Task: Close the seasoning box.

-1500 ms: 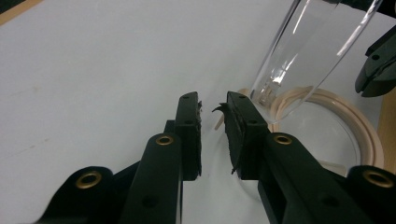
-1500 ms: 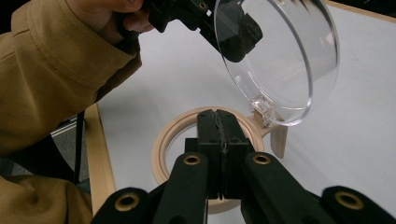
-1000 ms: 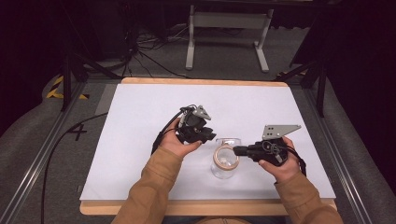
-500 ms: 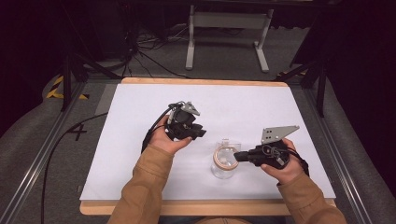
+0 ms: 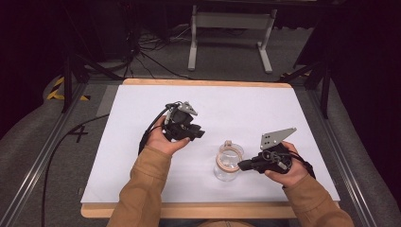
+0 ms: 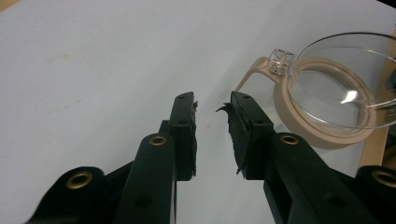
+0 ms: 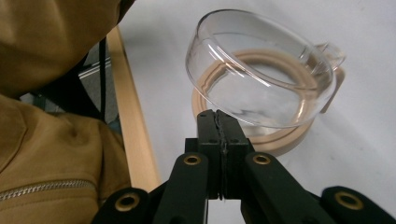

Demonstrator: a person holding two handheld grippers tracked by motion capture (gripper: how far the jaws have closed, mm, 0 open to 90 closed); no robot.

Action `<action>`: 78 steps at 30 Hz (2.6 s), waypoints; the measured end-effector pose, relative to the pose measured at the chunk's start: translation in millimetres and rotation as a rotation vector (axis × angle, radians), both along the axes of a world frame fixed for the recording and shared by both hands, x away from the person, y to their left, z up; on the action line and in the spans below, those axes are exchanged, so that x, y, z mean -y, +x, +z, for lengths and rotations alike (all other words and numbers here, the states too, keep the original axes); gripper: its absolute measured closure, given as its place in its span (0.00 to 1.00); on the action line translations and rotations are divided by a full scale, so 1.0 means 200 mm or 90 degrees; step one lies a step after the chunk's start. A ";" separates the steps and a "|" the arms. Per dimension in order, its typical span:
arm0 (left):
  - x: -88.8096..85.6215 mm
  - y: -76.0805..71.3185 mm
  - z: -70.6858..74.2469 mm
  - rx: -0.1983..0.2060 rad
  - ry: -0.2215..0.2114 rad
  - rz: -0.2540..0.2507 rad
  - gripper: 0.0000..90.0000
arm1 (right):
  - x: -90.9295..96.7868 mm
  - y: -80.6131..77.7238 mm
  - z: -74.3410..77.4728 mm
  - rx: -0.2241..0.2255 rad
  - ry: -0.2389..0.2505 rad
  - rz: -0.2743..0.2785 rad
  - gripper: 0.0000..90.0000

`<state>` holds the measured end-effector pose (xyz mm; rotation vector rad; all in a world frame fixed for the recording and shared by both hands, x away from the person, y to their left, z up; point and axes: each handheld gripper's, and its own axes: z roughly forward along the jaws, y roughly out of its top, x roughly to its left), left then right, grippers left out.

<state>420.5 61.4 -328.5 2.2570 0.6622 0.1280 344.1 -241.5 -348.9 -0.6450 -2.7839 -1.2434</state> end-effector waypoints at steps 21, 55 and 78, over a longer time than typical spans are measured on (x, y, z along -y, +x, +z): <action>0.00 0.00 -0.01 -0.004 0.005 0.000 0.77 | -0.01 -0.01 -0.01 -0.023 -0.039 0.033 1.00; -0.30 -0.09 -0.04 0.006 -0.013 0.124 0.72 | 0.32 0.24 0.17 0.129 0.117 -0.172 0.74; -0.32 0.03 -0.19 -0.004 -0.007 0.156 0.63 | 0.56 0.49 -0.22 0.088 0.018 -0.323 0.51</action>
